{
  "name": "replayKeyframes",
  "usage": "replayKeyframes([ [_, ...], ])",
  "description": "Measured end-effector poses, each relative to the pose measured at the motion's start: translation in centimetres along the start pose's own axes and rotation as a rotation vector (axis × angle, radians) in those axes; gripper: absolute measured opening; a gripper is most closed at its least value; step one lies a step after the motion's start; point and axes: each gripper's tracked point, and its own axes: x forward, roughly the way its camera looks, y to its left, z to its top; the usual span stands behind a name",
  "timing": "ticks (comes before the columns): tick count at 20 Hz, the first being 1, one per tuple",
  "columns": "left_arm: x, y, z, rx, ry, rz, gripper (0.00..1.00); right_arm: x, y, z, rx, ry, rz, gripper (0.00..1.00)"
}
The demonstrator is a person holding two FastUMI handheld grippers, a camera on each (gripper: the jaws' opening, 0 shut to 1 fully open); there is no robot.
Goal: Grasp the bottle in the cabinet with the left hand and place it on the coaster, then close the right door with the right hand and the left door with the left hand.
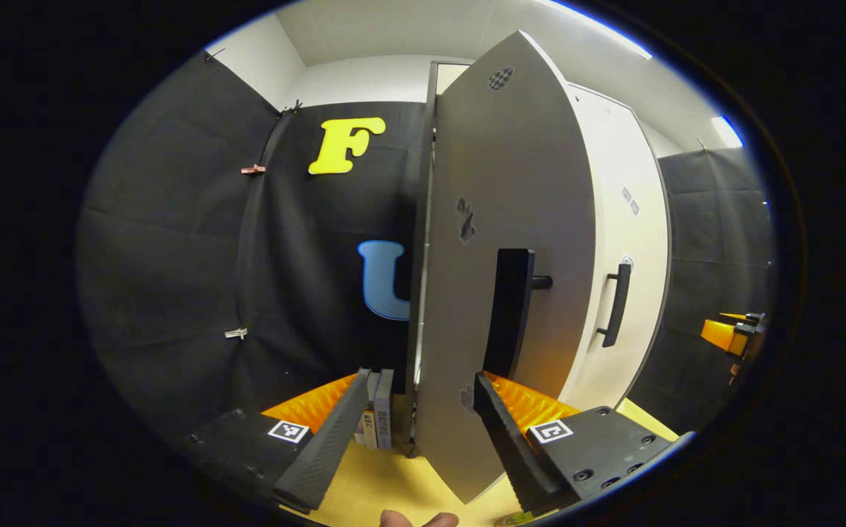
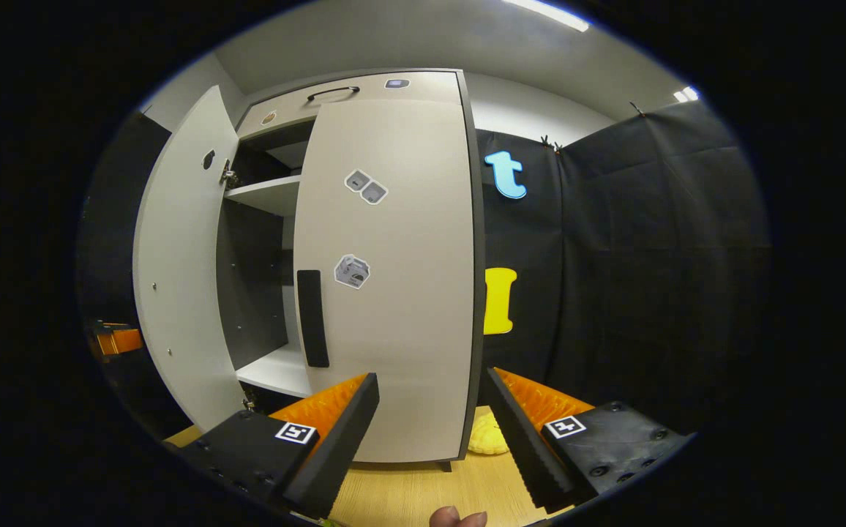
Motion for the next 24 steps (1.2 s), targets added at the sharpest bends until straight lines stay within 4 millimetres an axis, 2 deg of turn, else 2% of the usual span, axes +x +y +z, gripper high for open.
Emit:
replayKeyframes([
  [2,0.7,-1.7,0.1,-0.016,-0.002,-0.003,0.94,-0.1,-0.3,0.1,-0.008,-0.005,0.006,0.97],
  [4,1.6,-3.3,-0.1,-0.033,0.005,-0.016,0.98,0.0,-0.5,0.1,-0.015,-0.005,0.013,0.97],
  [6,2.7,-5.3,0.2,-0.037,0.008,-0.041,0.94,0.2,-1.0,0.0,-0.007,0.0,0.017,0.97],
  [9,3.5,-7.8,0.0,-0.006,0.015,-0.057,0.98,0.5,-1.8,0.0,0.006,0.004,0.015,0.97],
  [10,3.8,-8.5,-0.1,-0.001,0.018,-0.064,0.94,0.6,-2.0,0.0,0.008,0.005,0.014,0.97],
  [11,4.0,-8.8,-0.2,0.003,0.014,-0.055,0.98,0.6,-2.2,-0.1,0.011,0.008,0.014,0.97],
  [13,4.6,-9.4,-0.4,-0.006,0.017,-0.059,0.91,0.7,-2.6,0.1,0.014,0.006,0.012,0.97],
  [14,4.9,-9.6,-0.5,-0.018,0.018,-0.062,0.94,0.8,-2.7,0.2,0.016,0.003,0.013,0.97],
  [24,7.9,-12.6,-0.4,0.002,0.017,-0.063,0.94,0.4,-3.0,0.8,0.025,0.0,0.025,0.97],
])
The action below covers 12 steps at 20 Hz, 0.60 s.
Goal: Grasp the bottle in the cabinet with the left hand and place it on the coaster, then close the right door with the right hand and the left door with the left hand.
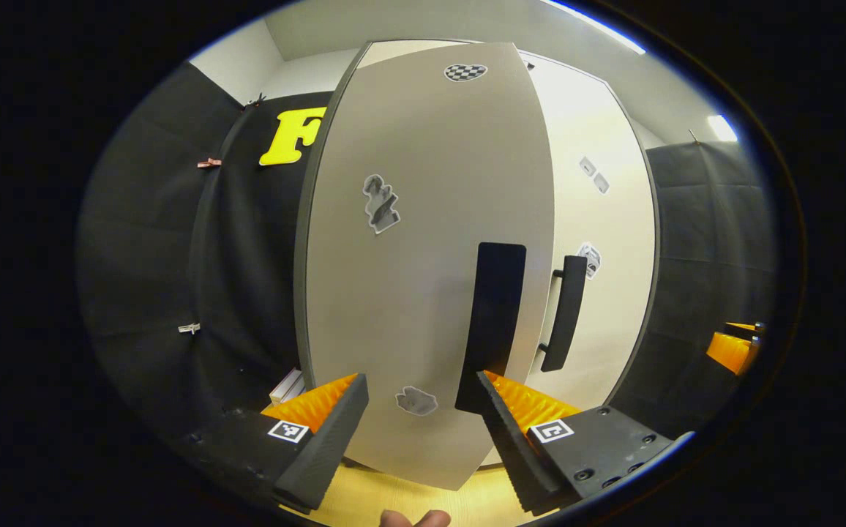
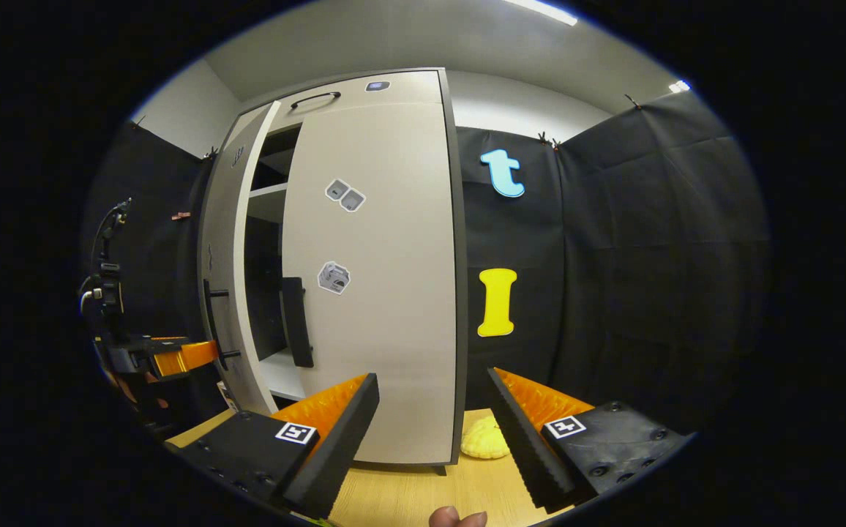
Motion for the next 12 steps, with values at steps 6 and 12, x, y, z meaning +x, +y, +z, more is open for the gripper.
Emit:
replayKeyframes([
  [6,1.3,-0.6,0.1,0.007,-0.008,-0.006,0.94,-0.3,0.2,-0.1,-0.004,0.009,0.013,0.97],
  [12,2.2,-1.0,0.2,0.003,-0.014,-0.011,0.94,-0.5,0.4,-0.1,-0.008,0.018,0.019,0.97],
])
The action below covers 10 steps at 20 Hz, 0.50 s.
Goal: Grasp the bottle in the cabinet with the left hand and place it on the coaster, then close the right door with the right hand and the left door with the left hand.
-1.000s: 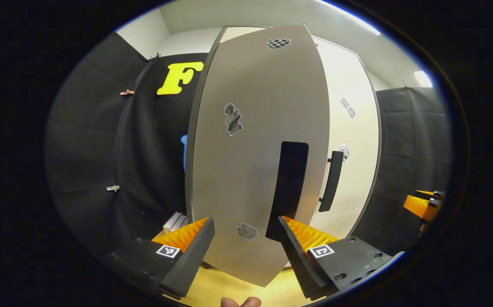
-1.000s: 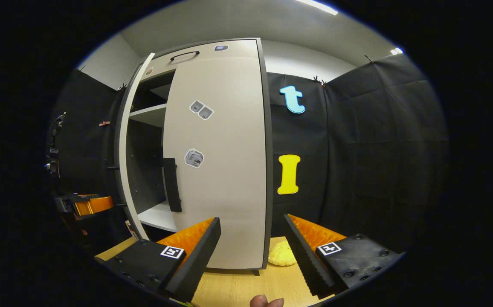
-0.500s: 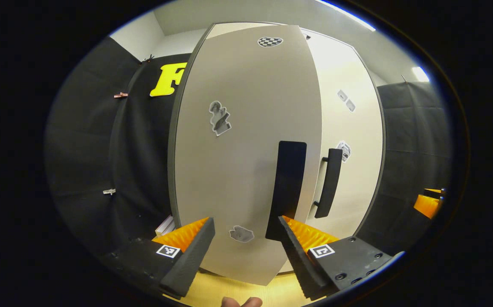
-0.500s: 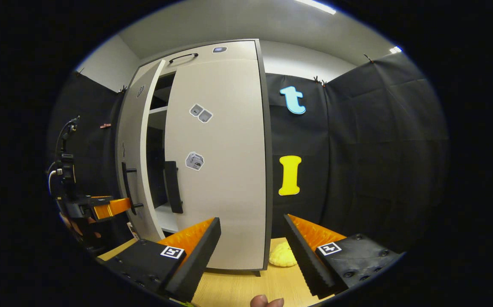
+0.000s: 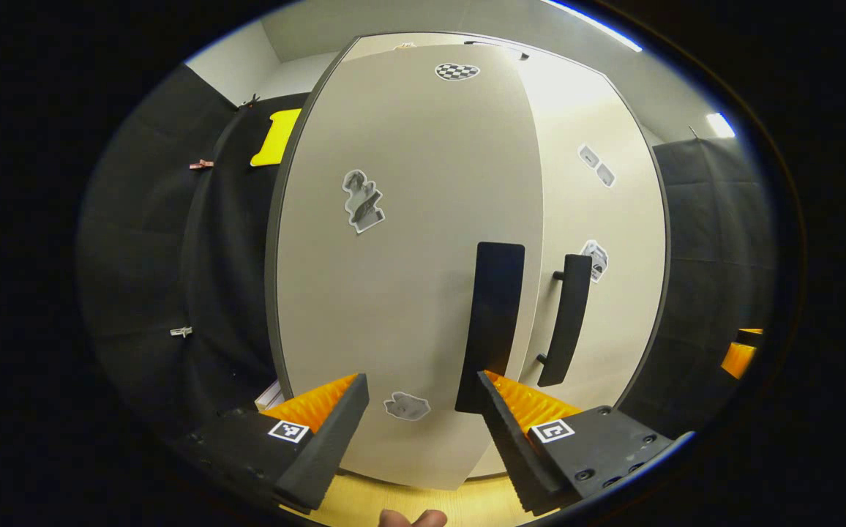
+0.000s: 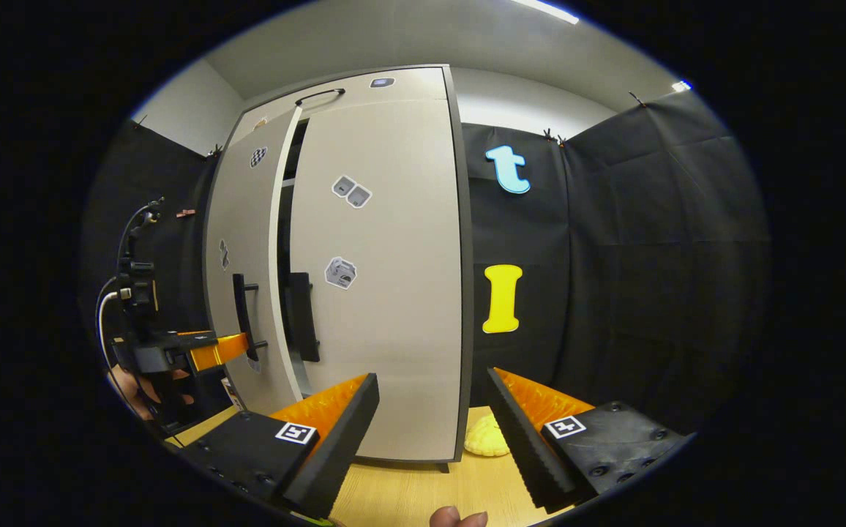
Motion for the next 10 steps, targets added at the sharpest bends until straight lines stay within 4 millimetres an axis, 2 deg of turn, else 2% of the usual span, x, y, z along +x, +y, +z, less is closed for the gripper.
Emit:
replayKeyframes([
  [7,-0.1,0.0,0.4,0.062,-0.003,-0.009,0.94,-0.7,0.4,0.3,-0.007,0.003,0.0,0.97],
  [10,-1.5,0.0,0.9,0.041,-0.015,-0.021,0.95,-1.4,0.3,0.6,-0.004,0.001,-0.009,1.0],
])
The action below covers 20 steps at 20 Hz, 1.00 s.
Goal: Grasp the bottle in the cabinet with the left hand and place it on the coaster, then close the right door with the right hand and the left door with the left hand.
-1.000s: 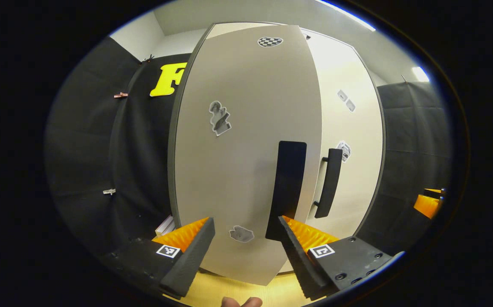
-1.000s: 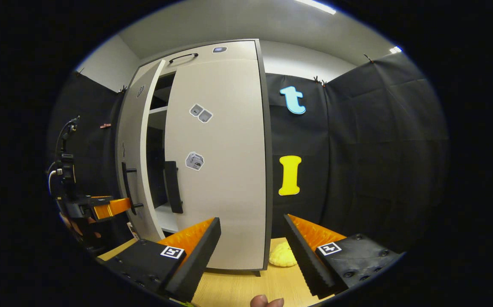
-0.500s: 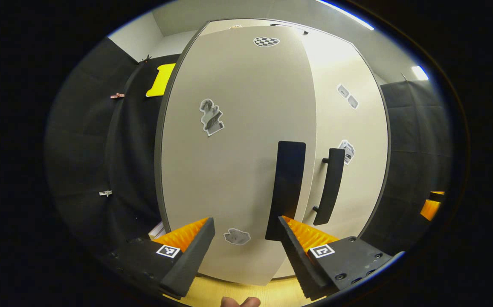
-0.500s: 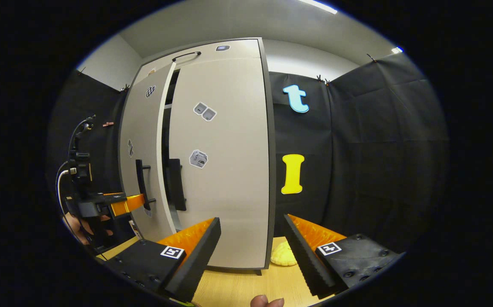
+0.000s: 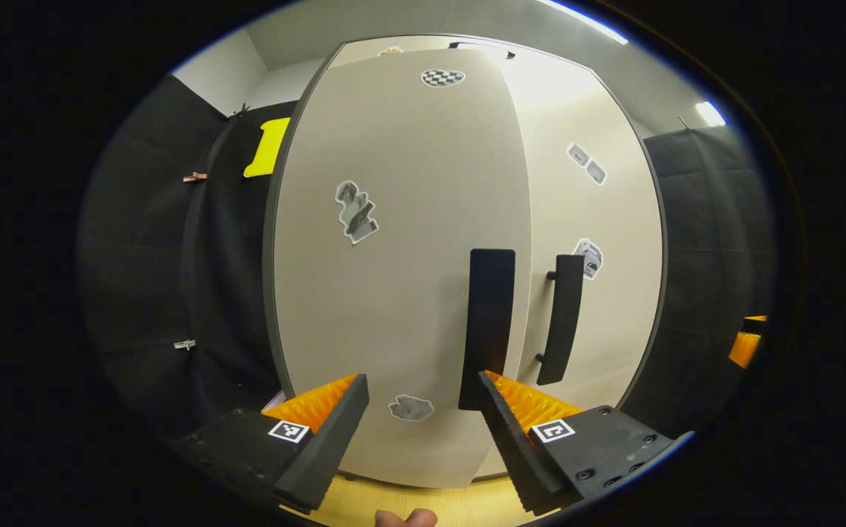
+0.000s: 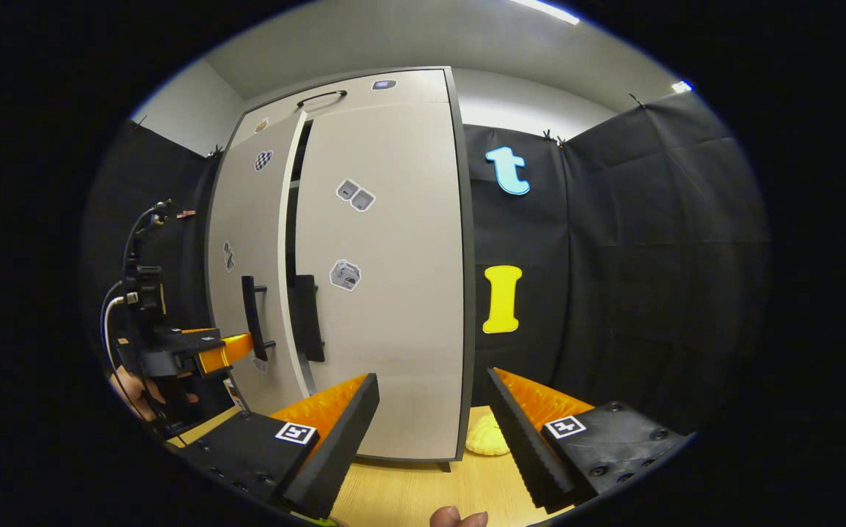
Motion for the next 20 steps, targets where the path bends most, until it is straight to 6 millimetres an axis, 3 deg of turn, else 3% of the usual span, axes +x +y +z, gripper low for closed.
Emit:
replayKeyframes([
  [7,-5.4,0.0,0.8,0.018,-0.013,-0.019,0.95,-1.4,0.1,0.0,-0.002,0.0,-0.021,0.97],
  [13,-9.6,-0.7,0.8,0.007,-0.016,-0.047,0.95,-2.3,1.4,0.5,-0.007,-0.01,0.004,0.97],
  [20,-12.2,-0.1,-0.4,-0.002,0.007,-0.041,0.95,-3.0,2.4,0.5,-0.009,-0.011,0.024,0.97],
])
